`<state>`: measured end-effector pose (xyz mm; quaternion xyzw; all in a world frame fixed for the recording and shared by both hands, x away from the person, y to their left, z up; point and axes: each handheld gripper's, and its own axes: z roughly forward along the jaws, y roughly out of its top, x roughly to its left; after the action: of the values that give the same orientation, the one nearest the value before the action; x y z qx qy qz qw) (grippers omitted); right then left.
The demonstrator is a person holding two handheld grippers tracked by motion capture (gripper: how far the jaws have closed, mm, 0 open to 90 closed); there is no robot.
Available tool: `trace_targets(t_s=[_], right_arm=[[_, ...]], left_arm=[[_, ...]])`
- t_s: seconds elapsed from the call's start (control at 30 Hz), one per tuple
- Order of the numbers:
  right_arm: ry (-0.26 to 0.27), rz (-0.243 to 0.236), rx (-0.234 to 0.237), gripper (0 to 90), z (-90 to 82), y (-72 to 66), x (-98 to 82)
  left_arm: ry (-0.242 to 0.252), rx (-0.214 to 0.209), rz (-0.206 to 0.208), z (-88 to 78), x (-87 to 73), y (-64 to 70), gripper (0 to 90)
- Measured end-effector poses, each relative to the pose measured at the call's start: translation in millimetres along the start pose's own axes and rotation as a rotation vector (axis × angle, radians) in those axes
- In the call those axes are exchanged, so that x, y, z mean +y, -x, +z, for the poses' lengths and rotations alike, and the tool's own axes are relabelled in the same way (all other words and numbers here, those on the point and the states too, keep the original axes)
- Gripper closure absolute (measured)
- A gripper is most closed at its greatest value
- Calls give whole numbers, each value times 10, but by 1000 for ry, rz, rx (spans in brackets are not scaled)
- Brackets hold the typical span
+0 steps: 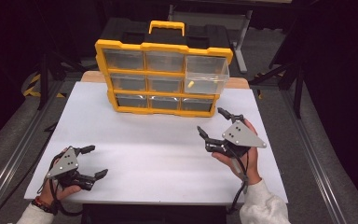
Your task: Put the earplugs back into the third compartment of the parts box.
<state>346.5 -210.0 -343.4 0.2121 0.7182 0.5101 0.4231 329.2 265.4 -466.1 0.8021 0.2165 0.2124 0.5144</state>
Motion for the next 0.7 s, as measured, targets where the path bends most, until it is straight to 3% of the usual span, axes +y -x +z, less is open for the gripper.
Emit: trace_targets(t_s=[0.03, 0.07, 0.3, 0.4, 0.43, 0.53, 0.63, 0.7], right_arm=[[0, 0, 0, 193, 0, 0, 0], [-10, 22, 15, 193, 5, -53, -118], [-75, 13, 26, 180, 5, -197, -428], [-109, 36, 56, 169, -50, -270, -647], [-109, 36, 56, 169, -50, -270, -647], [-167, 61, 79, 135, -99, -344, -870], [-191, 54, 91, 111, -123, -384, -961], [-201, 74, 108, 84, -122, -397, -1019]], left_arm=[[0, 0, 0, 0, 0, 0, 63], [-1, 1, 2, 2, 2, 0, 62], [-7, 6, 7, -2, 5, 5, 62], [-9, 5, 11, -11, 7, 7, 61], [-9, 5, 11, -11, 7, 7, 61], [3, 15, 6, -25, 12, 6, 60], [5, 17, 8, -24, 17, 4, 58], [6, 18, 8, -13, 22, 4, 57]])
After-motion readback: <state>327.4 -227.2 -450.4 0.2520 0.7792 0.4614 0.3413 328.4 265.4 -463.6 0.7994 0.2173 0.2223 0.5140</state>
